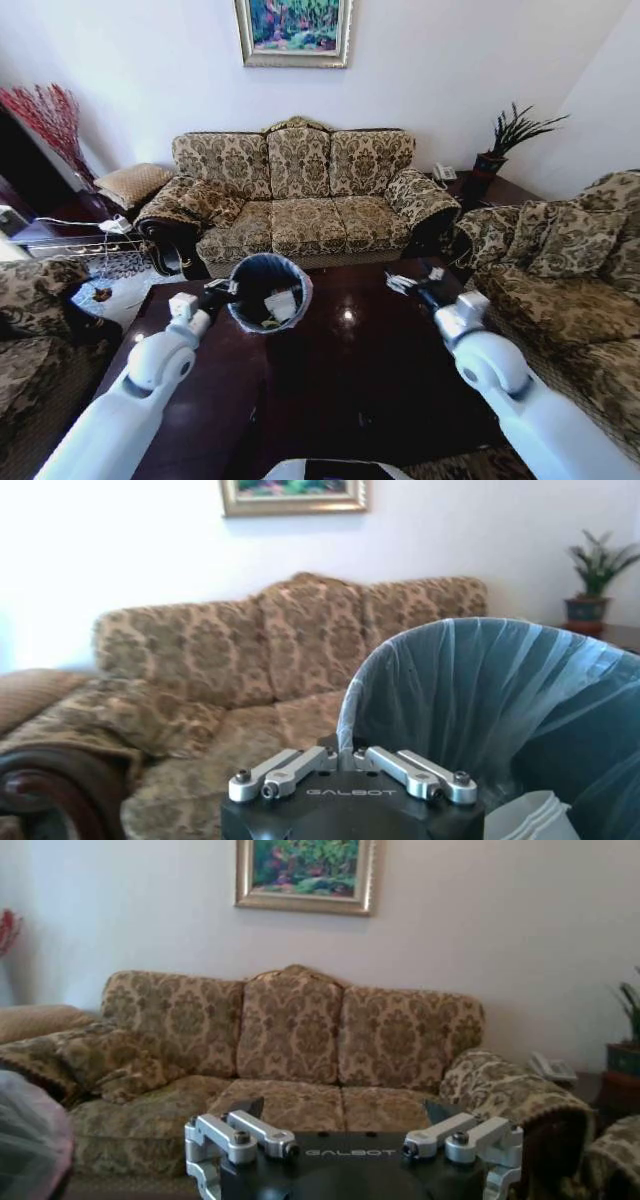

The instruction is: Move to the front of the table and place the trash on the table into the trash bin.

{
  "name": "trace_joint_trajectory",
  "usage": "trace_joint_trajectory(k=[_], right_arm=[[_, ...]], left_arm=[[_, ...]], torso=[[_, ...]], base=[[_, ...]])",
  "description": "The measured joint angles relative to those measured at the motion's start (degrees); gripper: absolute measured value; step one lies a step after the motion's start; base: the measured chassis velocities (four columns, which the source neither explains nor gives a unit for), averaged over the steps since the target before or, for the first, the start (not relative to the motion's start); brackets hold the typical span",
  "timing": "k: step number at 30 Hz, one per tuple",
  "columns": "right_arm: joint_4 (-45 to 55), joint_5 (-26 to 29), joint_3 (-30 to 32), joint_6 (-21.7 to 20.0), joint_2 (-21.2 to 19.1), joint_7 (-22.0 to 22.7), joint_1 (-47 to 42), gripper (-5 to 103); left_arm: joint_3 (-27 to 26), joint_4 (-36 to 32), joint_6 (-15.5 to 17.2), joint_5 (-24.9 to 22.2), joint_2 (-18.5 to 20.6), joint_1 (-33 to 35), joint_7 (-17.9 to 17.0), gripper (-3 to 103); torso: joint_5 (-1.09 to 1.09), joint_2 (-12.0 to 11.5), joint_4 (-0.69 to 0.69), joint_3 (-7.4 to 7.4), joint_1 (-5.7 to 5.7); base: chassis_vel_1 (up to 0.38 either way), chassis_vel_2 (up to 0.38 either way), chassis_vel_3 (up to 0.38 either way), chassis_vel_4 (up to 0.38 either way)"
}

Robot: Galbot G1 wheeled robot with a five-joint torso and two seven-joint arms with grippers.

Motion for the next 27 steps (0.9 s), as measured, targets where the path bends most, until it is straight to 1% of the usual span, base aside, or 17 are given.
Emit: trace_joint_trajectory(k=[1,2,3,5,6,7,8,9,10,12,13,16,19,21,27], right_arm=[[0.0,0.0,0.0,0.0,0.0,0.0,0.0,100],[0.3,-0.7,1.5,0.3,1.6,-0.5,-1.3,100],[0.7,-1.4,2.6,0.5,3.4,-0.9,-2.5,100],[2.0,-3.5,4.3,1.0,7.3,-1.4,-4.9,100],[2.0,-3.5,4.3,1.0,7.3,-1.4,-4.9,100],[2.4,-4.4,4.6,1.3,8.4,-1.7,-5.6,100],[3.6,-6.1,4.9,1.6,10.7,-2.0,-6.9,100],[4.1,-7.1,4.9,1.7,11.7,-2.2,-7.5,100],[4.1,-7.1,4.9,1.7,11.7,-2.2,-7.5,100],[5.9,-8.9,5.1,1.9,14.0,-2.4,-8.6,100],[5.9,-8.9,5.1,1.9,14.0,-2.4,-8.6,100],[8.1,-9.9,5.2,2.0,16.3,-2.6,-9.5,100],[8.8,-10.7,5.2,2.3,17.2,-3.0,-10.1,100],[9.2,-11.2,5.2,2.5,17.5,-3.1,-10.6,100],[9.9,-11.3,5.2,2.6,16.8,-2.9,-10.8,100]], left_arm=[[0.0,0.0,0.0,0.0,0.0,0.0,0.0,2],[-1.3,-0.2,-0.2,0.9,-0.6,0.8,0.0,2],[-2.2,-0.2,-0.3,2.3,-1.1,1.4,0.0,2],[-3.7,0.1,-0.5,6.8,-2.1,2.7,0.1,2],[-3.7,0.1,-0.5,6.8,-2.1,2.7,0.1,2],[-4.0,0.1,-0.6,8.1,-2.5,3.1,0.0,2],[-4.4,0.0,-0.7,10.2,-3.4,4.0,0.1,2],[-4.6,-0.2,-0.7,11.4,-4.0,4.5,0.1,2],[-4.6,-0.2,-0.7,11.4,-4.0,4.5,0.1,2],[-5.4,-0.8,-1.1,13.2,-5.8,6.0,0.0,2],[-5.4,-0.8,-1.1,13.2,-5.8,6.0,0.0,2],[-6.1,-1.7,-1.5,13.5,-8.0,8.1,-0.1,2],[-6.1,-2.2,-1.7,13.8,-9.0,8.8,-0.2,2],[-5.9,-2.6,-1.9,14.2,-9.9,9.1,-0.3,2],[-5.7,-2.9,-2.8,14.4,-10.7,9.8,-0.4,2]], torso=[[0.0,0.0,0.0,0.0,0.0],[-0.01,0.0,0.01,0.0,0.0],[-0.01,0.0,0.01,0.0,0.0],[-0.01,0.0,0.02,0.01,0.0],[-0.01,0.0,0.02,0.01,0.0],[-0.02,0.0,0.02,0.01,0.01],[-0.02,0.0,0.03,0.01,0.01],[-0.04,0.0,0.02,0.01,0.01],[-0.04,0.0,0.02,0.01,0.01],[-0.01,0.0,0.0,0.0,0.01],[-0.01,0.0,0.0,0.0,0.01],[-0.03,0.0,0.03,0.01,0.01],[-0.02,0.0,0.02,0.01,0.01],[-0.02,0.0,0.02,0.01,0.01],[-0.01,0.0,0.02,0.01,0.01]], base=[[0.0,0.0,0.0,0.0],[0.0,0.0,0.0,0.0],[0.0,0.0,0.0,0.0],[0.0,0.0,0.0,0.0],[0.0,0.0,0.0,0.0],[0.0,0.0,0.0,0.0],[0.0,0.0,0.0,0.0],[0.0,0.0,0.0,0.0],[0.0,0.0,0.0,0.0],[0.0,0.0,0.0,0.0],[0.0,0.0,0.0,0.0],[0.0,0.0,0.0,0.0],[0.0,0.0,0.0,0.0],[0.0,0.0,0.0,0.0],[0.049,0.054,0.056,0.051]])
